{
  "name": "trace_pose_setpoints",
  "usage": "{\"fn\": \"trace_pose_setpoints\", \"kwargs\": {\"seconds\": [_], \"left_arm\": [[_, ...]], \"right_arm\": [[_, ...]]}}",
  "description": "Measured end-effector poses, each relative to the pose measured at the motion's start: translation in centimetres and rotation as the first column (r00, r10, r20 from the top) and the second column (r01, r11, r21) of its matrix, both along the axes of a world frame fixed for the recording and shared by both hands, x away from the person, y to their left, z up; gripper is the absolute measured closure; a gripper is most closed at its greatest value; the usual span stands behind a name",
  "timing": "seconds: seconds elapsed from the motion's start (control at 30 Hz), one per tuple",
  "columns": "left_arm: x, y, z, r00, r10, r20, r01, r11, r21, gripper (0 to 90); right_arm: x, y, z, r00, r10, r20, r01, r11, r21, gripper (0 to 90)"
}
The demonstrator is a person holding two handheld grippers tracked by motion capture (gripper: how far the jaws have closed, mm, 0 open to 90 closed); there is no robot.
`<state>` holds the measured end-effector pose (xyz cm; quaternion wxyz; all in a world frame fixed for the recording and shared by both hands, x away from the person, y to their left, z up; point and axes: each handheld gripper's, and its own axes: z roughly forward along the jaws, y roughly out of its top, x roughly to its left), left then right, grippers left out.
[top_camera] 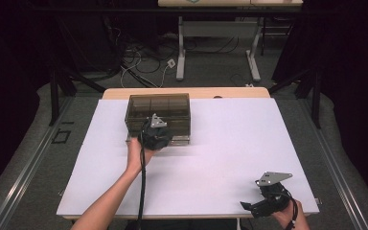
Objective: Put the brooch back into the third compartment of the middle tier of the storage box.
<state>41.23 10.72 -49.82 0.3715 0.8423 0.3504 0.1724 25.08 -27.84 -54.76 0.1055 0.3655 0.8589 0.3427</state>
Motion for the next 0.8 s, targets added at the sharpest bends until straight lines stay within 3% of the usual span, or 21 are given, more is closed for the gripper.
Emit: {"fn": "trace_pose_setpoints", "kwargs": {"seconds": [0.27, 0.8], "left_arm": [[-0.8, 0.9, 0.5, 0.9998, 0.008, -0.016, -0.008, 1.0000, 0.000, 51.7], [-2.4, 3.4, 0.0, 0.9986, 0.026, -0.047, -0.026, 0.9996, -0.012, 30.9]], "right_arm": [[0.0, 0.0, 0.1, 0.9999, 0.004, -0.011, -0.004, 1.000, -0.012, 2.3], [0.0, 0.0, 0.0, 1.0000, -0.001, 0.000, 0.001, 1.000, -0.006, 2.3]]}}
